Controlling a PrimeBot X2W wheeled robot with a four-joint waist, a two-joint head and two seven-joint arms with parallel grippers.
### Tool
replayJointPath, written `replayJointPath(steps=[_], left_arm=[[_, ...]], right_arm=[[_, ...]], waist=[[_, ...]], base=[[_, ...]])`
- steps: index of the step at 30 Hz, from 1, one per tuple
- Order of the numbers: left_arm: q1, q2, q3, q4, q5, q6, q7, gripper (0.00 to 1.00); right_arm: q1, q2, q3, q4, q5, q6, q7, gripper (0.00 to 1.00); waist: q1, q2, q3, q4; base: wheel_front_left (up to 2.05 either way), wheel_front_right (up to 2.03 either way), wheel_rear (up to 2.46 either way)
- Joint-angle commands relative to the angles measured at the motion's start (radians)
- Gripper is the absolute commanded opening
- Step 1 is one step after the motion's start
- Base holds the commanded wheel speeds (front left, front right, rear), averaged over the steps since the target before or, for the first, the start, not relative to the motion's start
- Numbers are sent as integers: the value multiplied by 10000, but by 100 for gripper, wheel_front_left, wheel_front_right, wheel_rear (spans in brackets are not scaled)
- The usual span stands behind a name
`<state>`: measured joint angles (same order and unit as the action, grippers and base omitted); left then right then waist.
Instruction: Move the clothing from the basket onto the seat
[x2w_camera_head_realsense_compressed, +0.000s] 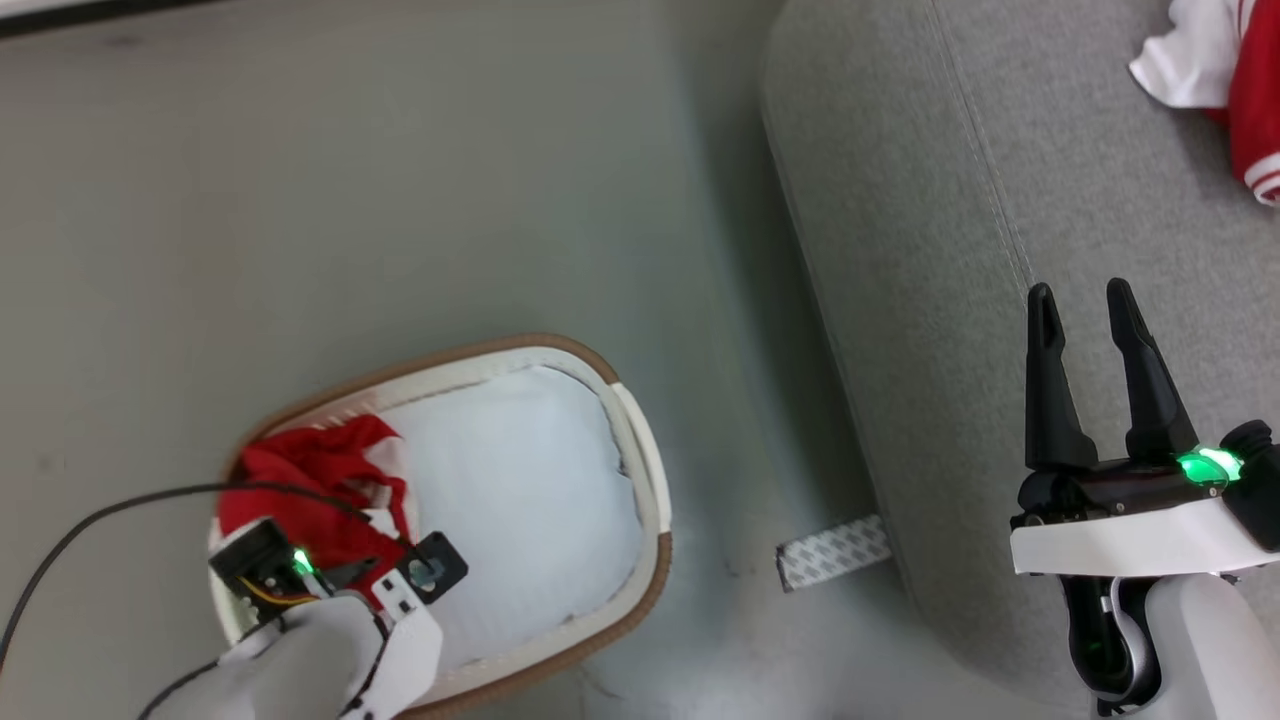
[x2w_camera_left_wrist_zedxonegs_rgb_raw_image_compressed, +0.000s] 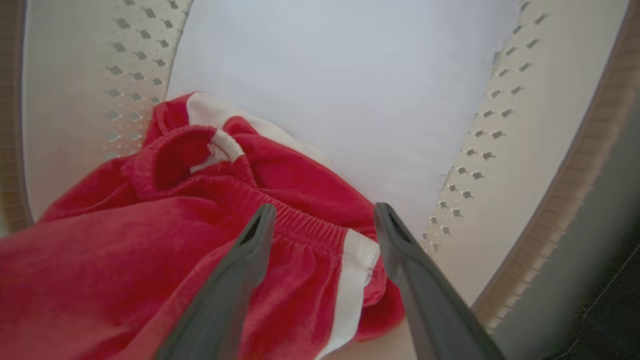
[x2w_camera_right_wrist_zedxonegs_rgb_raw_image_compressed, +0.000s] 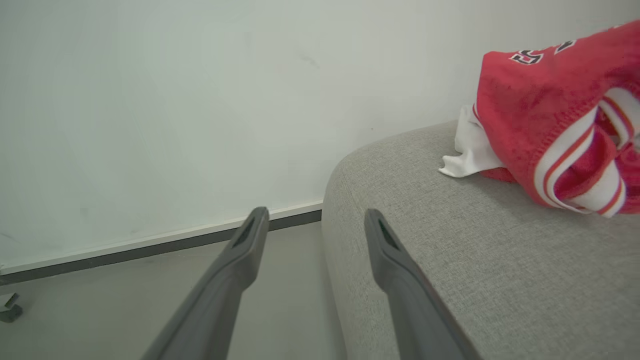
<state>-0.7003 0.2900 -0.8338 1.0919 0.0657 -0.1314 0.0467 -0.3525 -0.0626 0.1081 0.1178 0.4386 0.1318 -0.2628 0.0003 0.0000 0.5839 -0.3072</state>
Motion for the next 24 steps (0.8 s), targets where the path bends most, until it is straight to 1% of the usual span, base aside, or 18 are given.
replayJointPath(steps=[1,5,8,15,21,23,24], left_arm=[[-247,80,-226,224,172,20,186,100],[-723,97,-735,822,90,20,644,100],[-1146,254,-927,1116,-23,21,813,100],[-1825,480,-926,1496,-264,19,1433,100],[-1928,299,-768,1606,-618,60,1833,100],[-1851,183,-728,1627,-706,79,2020,36],[-1837,139,-700,1578,-758,111,1994,0]], right_arm=[[-197,54,25,-61,78,-22,-27,100],[-241,112,76,-58,193,-22,-27,100],[-361,129,161,-104,276,-22,-17,100],[-495,134,352,-179,732,-22,-17,100],[-524,135,378,-150,872,-22,-17,100],[-537,135,357,-126,873,-22,-17,100],[-541,135,347,-117,867,-22,-17,100]], waist=[[-3,0,534,-466],[-3,0,932,-741],[-3,0,1310,-973],[-3,0,1993,-1351],[-3,0,2250,-1474],[-3,0,2255,-1471],[-3,0,2250,-1462]], base=[[0,0,0],[0,0,0],[0,0,0],[0,0,0],[0,0,0],[0,0,0],[0,0,0]])
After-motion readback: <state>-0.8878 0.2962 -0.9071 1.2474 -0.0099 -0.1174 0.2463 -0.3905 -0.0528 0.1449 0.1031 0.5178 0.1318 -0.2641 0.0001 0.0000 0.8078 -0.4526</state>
